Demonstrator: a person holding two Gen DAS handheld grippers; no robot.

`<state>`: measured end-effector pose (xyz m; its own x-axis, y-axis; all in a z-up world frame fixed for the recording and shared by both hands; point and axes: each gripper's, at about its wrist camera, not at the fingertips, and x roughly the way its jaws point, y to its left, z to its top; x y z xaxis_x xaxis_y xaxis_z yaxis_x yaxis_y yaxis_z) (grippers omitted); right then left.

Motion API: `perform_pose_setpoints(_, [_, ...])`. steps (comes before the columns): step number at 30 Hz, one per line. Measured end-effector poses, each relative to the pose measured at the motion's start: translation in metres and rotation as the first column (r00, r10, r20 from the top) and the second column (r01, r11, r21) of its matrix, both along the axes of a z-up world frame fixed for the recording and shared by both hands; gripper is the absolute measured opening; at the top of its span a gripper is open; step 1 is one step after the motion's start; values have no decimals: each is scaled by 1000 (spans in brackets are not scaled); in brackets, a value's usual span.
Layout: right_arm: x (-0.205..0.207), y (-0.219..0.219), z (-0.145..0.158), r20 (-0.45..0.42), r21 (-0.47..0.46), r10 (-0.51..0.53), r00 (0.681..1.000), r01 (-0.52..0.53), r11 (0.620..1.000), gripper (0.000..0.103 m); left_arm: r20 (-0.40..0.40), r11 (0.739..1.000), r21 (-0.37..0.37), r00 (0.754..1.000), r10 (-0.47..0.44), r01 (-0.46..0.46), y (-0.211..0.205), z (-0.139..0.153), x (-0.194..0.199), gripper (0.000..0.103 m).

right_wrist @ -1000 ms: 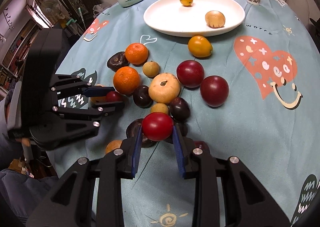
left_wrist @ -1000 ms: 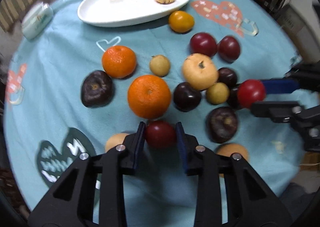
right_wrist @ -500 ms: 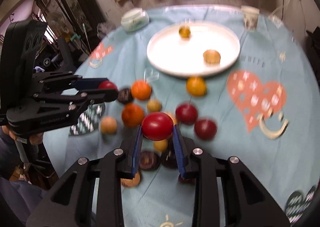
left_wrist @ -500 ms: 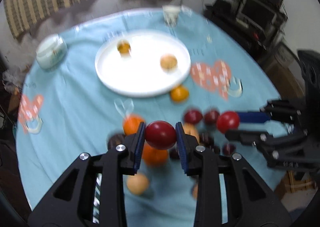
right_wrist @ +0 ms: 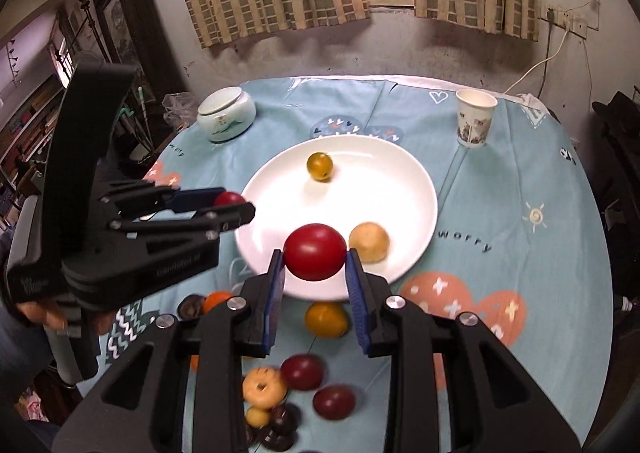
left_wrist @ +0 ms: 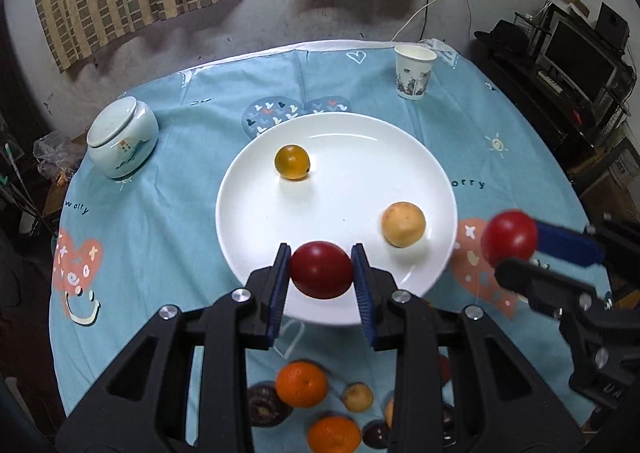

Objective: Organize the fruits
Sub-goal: 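Carry both red fruits onto the white plate and open both grippers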

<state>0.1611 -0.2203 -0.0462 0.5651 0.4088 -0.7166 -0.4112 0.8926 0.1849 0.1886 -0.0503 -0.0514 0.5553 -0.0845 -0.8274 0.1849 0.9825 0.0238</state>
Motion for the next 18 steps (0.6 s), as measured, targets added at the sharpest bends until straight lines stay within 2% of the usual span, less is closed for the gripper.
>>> perform_pose_setpoints(10, [93, 21, -44, -103, -79, -28, 994, 20, 997, 31, -114, 999, 45, 993, 21, -16, 1, -54, 40, 31])
perform_pose_setpoints(13, [112, 30, -59, -137, -124, -34, 990, 17, 992, 33, -130, 999, 49, 991, 15, -9, 0, -63, 46, 35])
perform_pose_setpoints(14, [116, 32, -65, -155, -145, -35, 987, 13, 989, 36, -128, 998, 54, 992, 20, -13, 0, -64, 47, 49])
perform_pose_setpoints(15, [120, 36, -70, -161, -178, -36, 986, 6, 984, 41, -115, 998, 62, 993, 24, -16, 0, -63, 46, 56])
perform_pose_setpoints(16, [121, 39, -72, -153, -195, -30, 988, -1, 981, 64, -97, 997, 72, 995, 24, -17, 0, -62, 45, 59])
perform_pose_setpoints(17, [121, 41, -71, -123, -215, -26, 992, -1, 977, 75, -86, 997, 83, 996, 18, -11, 0, -61, 45, 59])
perform_pose_setpoints(18, [119, 43, -67, -83, -227, -23, 996, 4, 974, 76, -84, 996, 83, 996, 13, -6, 0, -59, 45, 59])
